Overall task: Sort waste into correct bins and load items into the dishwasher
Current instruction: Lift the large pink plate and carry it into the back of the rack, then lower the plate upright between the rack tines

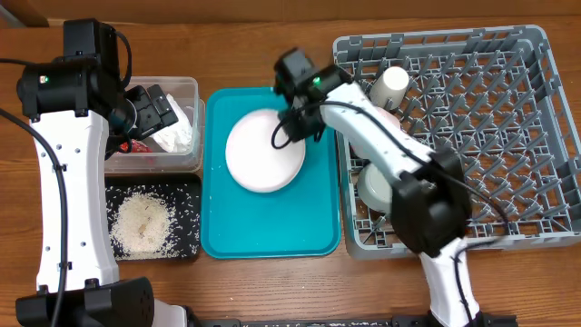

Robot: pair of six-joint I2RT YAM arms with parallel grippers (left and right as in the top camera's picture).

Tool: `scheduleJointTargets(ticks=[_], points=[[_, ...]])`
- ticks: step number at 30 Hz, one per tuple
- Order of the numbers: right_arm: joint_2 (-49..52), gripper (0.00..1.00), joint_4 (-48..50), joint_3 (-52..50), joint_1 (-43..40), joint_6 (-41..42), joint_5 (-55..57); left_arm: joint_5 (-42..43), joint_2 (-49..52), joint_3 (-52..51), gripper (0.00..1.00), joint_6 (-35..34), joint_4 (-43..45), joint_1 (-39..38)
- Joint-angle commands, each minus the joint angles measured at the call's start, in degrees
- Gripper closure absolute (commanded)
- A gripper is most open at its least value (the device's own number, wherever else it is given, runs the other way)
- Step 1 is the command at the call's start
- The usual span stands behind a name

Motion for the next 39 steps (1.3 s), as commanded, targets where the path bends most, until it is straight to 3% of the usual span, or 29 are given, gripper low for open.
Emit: scheduleJointTargets(ticks=[1,2,6,10,17,27,39], points=[[-12.98,0.96,-4.31,5.38,0.22,-0.04,15.89,-0.55,0.24,0.11,0.00,0.85,-0.11,-0.39],[-16.20,0.96,-7.72,5.38,0.22,1.20,27.21,-0.55,0.24,0.11,0.00,0.85,-0.11,-0.39],[-20.92,0.96,-18.38,5.38,-0.76,9.49,54.64,-0.55,0.24,0.11,0.00,0.85,-0.09,-0.39],[-21.44,0.96,-24.17,5.35,-3.50,15.89,63.67,-0.52,0.24,0.11,0.00,0.85,-0.09,-0.39],[-21.44,0.96,-28.30,5.20,-12.04,23.45,63.49,-0.55,0.24,0.11,0.00,0.85,-0.09,-0.39],[-21.42,0.96,-26.60,5.16,-24.48,23.71,54.82,-0.55,0.24,0.11,0.00,0.85,-0.09,-0.39],[-21.42,0.96,-20.39,3.85,-25.35,23.74,60.17,-0.55,0.24,0.11,0.00,0.85,-0.11,-0.39]])
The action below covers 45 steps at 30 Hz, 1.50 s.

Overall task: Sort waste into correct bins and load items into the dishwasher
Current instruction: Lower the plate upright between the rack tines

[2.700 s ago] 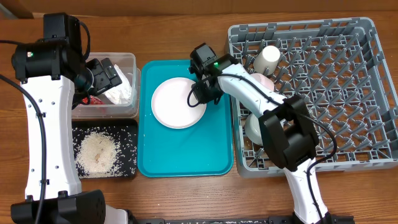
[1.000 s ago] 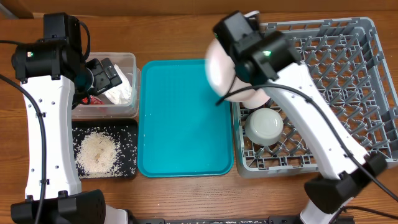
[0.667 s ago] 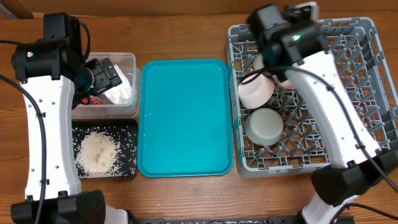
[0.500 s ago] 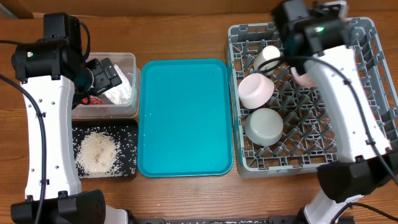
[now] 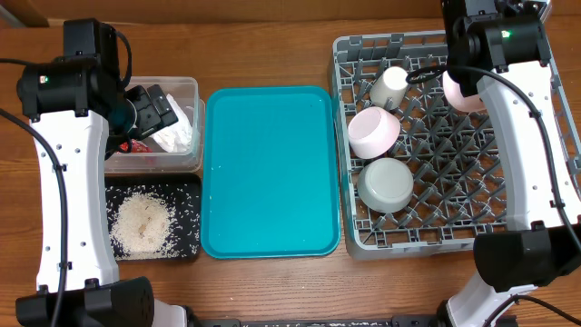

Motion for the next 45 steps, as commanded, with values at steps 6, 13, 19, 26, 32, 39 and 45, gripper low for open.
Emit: scheduleJointTargets(ticks=[6,13,19,26,32,39,45], points=[[-0.15,0.96,5.35,-6.49,0.33,0.96,5.64,-0.52,0.24,0.11,0.00,0.85,-0.11,-0.42],[-0.15,0.96,13.16,-16.28,1.75,0.72,5.66,-0.52,0.24,0.11,0.00,0.85,-0.11,-0.39],[-0.13,0.96,19.21,-22.14,2.58,-2.10,5.62,-0.50,0.24,0.11,0.00,0.85,-0.11,-0.39],[-0.13,0.96,22.56,-22.47,5.90,-6.43,3.80,-0.52,0.24,0.11,0.00,0.85,-0.11,-0.50],[-0.13,0.96,27.71,-22.47,8.22,-11.19,-3.93,-0.50,0.24,0.11,0.00,0.85,-0.09,-0.44],[-0.13,0.86,28.41,-22.47,8.09,-11.13,-7.89,-0.50,0.24,0.11,0.00,0.85,-0.09,-0.50],[-0.13,0.67,28.39,-22.47,8.09,-11.13,-7.96,-0.50,0.24,0.11,0.00,0.85,-0.02,-0.50]])
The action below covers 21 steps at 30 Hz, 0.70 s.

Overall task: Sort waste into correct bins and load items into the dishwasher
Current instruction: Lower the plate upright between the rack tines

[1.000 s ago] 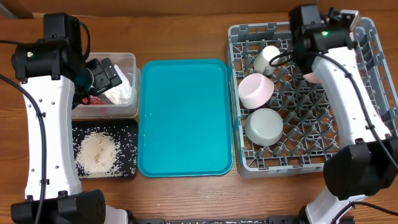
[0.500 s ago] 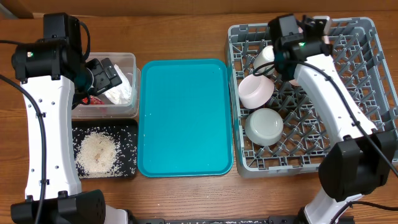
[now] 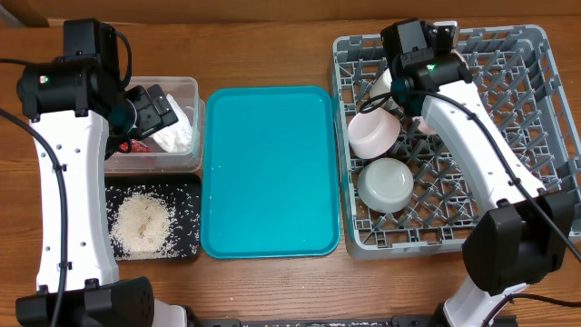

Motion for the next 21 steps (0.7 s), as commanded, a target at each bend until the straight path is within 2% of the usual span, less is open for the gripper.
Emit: scheduleJointTargets(ticks=[1,4,9,12,17,20,21], points=[[-0.46,0.65,0.35,-0.22,0.26,0.04,-0.72,-0.55,0.24,0.13,0.00,0.85,-0.04,-0.50],[-0.46,0.57,1.09,-0.20,0.26,0.02,-0.72,-0.55,0.24,0.13,0.00,0.85,-0.07,-0.50],[-0.50,0.54,2.23,1.33,0.68,-0.17,-3.23,-0.52,0.24,0.13,0.00,0.85,-0.07,-0.42],[-0.50,0.51,2.14,2.69,1.70,-2.60,-14.64,-0.55,0.26,0.13,0.00,0.85,-0.07,-0.42],[-0.50,0.46,4.59,3.02,2.91,-4.31,-40.59,-0.55,0.26,0.13,0.00,0.85,-0.07,-0.39],[-0.50,0.27,6.56,3.02,2.91,-4.28,-52.76,-0.52,0.26,0.13,0.00,0.85,-0.07,-0.42],[-0.50,0.00,6.88,2.99,2.91,-4.26,-55.41,-0.55,0.28,0.13,0.00,0.85,-0.07,-0.39]])
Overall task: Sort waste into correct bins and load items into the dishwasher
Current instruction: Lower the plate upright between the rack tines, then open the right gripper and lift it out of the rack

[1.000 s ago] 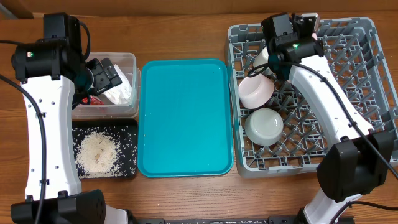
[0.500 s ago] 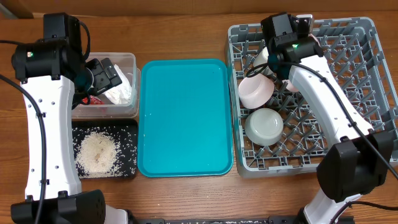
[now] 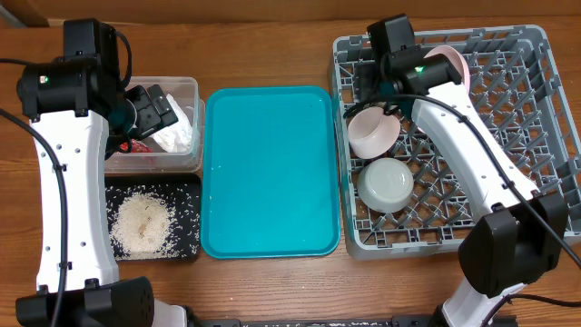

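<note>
A pink plate [image 3: 447,62] stands on edge among the pegs at the back of the grey dish rack [image 3: 536,136]. My right gripper [image 3: 368,77] is at the rack's back left corner, just left of the plate. Its fingers are dark against the rack, and I cannot tell whether they are open. A pink bowl [image 3: 374,133] and a grey-green bowl [image 3: 386,184] lie in the rack's left column. My left gripper [image 3: 156,107] hangs open over the clear waste bin [image 3: 186,86], above crumpled white waste [image 3: 177,136].
The teal tray [image 3: 270,173] lies bare between the bins and the rack. A black tray of rice [image 3: 145,222] sits in front of the clear bin. My right arm stretches across the rack's middle, down to the front edge.
My right gripper has shifted a little to the left along the back of the rack. The pink plate now shows more fully, standing on edge. The white cup is hidden under the arm. The left arm is unchanged.
My right gripper was at a white-topped plate on the teal tray. Then the tray was bare and the plate hung, pink side up, at the rack's back right. Then it was further left, and now it stands in the back row. The left arm stayed over the bin.
</note>
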Robot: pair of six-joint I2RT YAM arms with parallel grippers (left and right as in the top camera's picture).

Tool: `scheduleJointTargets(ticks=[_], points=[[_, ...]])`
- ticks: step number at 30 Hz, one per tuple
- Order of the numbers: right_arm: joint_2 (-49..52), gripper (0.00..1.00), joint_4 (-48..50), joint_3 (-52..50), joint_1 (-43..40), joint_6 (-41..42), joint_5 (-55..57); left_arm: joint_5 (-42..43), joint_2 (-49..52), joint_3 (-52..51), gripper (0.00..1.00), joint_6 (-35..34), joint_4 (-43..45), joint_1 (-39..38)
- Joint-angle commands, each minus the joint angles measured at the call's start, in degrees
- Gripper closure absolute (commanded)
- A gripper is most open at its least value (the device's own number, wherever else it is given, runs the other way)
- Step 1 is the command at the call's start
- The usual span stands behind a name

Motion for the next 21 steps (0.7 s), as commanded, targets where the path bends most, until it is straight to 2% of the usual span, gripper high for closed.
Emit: scheduleJointTargets(ticks=[1,21], points=[[-0.50,0.00,0.68,1.77,-0.07,-0.52,-17.09,-0.52,0.31,0.13,0.00,0.85,-0.09,-0.39],[-0.50,0.00,-1.18,1.77,-0.09,-0.52,-16.98,-0.55,0.33,0.13,0.00,0.85,-0.09,-0.39]])
